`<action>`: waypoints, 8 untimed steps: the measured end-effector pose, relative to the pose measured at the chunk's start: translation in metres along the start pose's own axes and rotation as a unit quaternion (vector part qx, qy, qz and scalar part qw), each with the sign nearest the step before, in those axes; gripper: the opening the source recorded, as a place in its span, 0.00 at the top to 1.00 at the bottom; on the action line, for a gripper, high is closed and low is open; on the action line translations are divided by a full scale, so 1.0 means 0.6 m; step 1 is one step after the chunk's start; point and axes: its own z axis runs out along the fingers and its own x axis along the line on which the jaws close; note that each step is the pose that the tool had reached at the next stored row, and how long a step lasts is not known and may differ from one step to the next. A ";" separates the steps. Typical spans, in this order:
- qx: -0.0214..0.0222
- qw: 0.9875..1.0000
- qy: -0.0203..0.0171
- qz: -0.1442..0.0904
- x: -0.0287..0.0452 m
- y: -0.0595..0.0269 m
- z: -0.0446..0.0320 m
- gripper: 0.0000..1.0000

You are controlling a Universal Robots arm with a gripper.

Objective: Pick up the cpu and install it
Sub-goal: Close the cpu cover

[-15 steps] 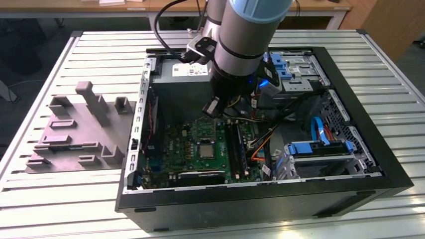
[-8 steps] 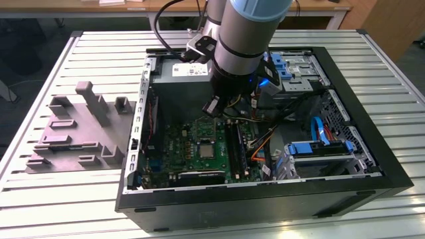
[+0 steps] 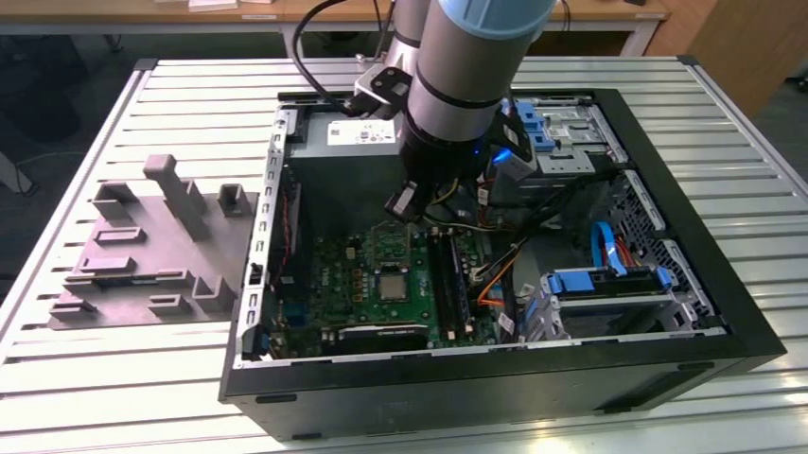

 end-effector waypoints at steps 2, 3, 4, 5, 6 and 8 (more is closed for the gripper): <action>0.000 1.000 0.000 0.000 0.000 0.000 0.000 0.89; 0.000 1.000 0.000 0.000 0.000 0.000 -0.001 0.89; 0.000 1.000 0.000 0.000 0.000 0.000 -0.001 0.89; 0.000 1.000 0.000 -0.001 0.001 0.000 -0.001 0.89; 0.000 1.000 0.001 -0.001 0.002 0.000 -0.001 0.89; 0.002 1.000 0.003 -0.004 0.003 -0.001 -0.001 0.89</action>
